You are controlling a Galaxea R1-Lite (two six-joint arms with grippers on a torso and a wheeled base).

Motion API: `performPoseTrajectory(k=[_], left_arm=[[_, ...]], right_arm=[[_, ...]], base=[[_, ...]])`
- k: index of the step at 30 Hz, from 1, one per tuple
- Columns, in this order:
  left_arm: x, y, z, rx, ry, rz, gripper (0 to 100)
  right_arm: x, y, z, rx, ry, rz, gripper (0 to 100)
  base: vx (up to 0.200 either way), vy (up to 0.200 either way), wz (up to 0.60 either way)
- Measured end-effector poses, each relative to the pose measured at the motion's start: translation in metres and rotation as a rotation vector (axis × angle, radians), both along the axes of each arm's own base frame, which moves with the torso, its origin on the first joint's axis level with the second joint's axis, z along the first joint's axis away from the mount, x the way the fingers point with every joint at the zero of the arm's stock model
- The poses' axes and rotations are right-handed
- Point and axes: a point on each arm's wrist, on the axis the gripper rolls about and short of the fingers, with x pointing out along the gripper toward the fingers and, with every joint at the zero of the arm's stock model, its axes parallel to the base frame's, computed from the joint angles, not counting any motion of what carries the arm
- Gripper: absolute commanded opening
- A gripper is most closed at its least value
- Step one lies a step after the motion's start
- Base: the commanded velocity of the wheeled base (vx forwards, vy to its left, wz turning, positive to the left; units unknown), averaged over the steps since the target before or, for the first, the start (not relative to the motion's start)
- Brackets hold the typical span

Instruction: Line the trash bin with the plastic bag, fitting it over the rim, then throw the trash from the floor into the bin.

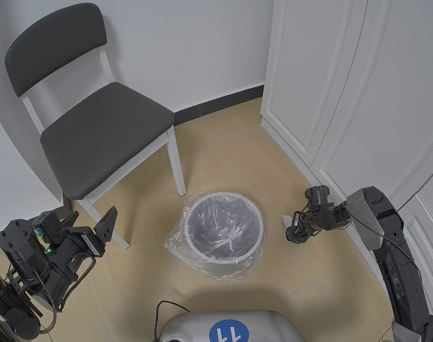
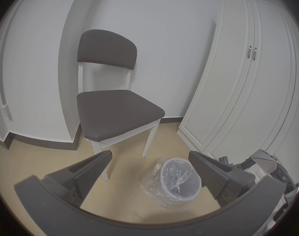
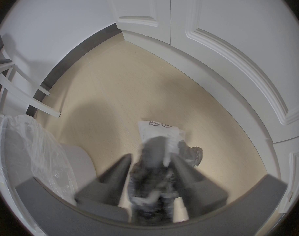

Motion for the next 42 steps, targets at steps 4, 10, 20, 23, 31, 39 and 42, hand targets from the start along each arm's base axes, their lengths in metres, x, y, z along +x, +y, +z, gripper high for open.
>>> performPoseTrajectory(k=[4, 10, 20, 23, 31, 39, 42], left_arm=[[0.000, 0.000, 0.000, 0.001, 0.001, 0.001, 100], [0.001, 0.001, -0.002, 0.009, 0.009, 0.046, 100], [0.003, 0.001, -0.005, 0.082, 0.016, 0.094, 100], [0.003, 0.001, -0.005, 0.115, 0.016, 0.093, 100], [0.011, -0.004, 0.003, 0.149, -0.031, 0.086, 100], [0.009, -0.006, 0.006, 0.180, -0.047, 0.094, 100], [0.005, -0.006, 0.011, 0.189, -0.067, 0.098, 100]], right_arm=[[0.000, 0.000, 0.000, -0.003, 0.016, -0.001, 0], [-0.002, 0.000, -0.001, -0.004, 0.039, -0.002, 0], [-0.009, -0.004, 0.033, 0.092, 0.033, -0.033, 0], [-0.010, -0.008, 0.056, 0.142, 0.021, -0.031, 0], [-0.022, -0.017, 0.129, 0.196, -0.006, -0.031, 0], [-0.052, -0.002, 0.207, 0.223, -0.087, 0.008, 0], [-0.071, 0.008, 0.237, 0.231, -0.125, 0.039, 0]], base=[[0.000, 0.000, 0.00], [0.000, 0.000, 0.00], [0.000, 0.000, 0.00], [0.000, 0.000, 0.00], [0.000, 0.000, 0.00], [0.000, 0.000, 0.00], [0.000, 0.000, 0.00]])
